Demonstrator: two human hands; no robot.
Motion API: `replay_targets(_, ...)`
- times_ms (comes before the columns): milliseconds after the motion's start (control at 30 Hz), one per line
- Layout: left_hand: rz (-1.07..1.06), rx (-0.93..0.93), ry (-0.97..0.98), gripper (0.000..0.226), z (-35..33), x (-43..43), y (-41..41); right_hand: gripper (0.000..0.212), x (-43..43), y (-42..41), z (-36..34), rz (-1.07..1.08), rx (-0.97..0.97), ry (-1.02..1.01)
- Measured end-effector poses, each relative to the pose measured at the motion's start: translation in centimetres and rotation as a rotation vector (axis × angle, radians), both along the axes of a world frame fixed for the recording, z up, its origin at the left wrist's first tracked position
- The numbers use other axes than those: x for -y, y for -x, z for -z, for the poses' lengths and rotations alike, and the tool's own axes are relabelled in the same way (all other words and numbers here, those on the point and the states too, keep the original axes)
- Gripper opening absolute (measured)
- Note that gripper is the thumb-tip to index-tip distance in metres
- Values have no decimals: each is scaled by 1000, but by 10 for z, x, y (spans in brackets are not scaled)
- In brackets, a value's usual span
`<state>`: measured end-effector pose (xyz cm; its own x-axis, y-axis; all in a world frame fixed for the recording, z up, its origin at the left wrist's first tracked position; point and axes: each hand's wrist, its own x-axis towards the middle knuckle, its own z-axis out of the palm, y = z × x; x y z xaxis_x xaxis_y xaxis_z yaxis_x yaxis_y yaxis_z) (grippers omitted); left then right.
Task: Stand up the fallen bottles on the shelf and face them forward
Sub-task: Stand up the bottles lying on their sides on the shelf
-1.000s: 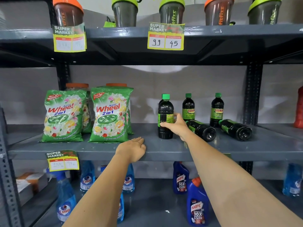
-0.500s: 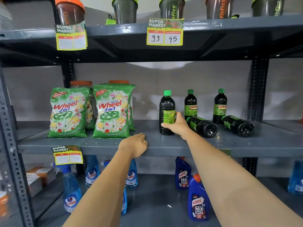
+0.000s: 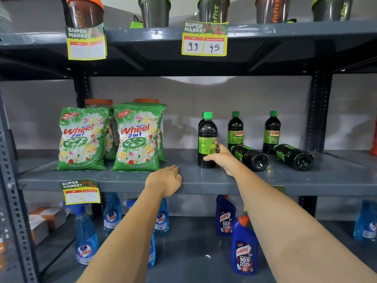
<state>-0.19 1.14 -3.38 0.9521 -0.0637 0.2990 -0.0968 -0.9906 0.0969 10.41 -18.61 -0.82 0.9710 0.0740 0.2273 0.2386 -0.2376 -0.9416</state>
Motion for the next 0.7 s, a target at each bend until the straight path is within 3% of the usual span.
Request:
replay_targets(133, 5, 6, -3, 49, 1, -1, -1, 68, 3, 0, -3, 28, -2, 60)
replay_targets(367, 10, 11, -3, 49, 2, -1, -2, 87, -1, 10, -6, 90, 47, 118)
replay_targets(500, 13, 16, -7, 48, 3, -2, -3, 68, 3, 10, -7, -11, 22, 71)
replay_targets(700, 8, 22, -3, 49, 3, -1, -3, 77, 0, 11, 0, 166, 92, 151)
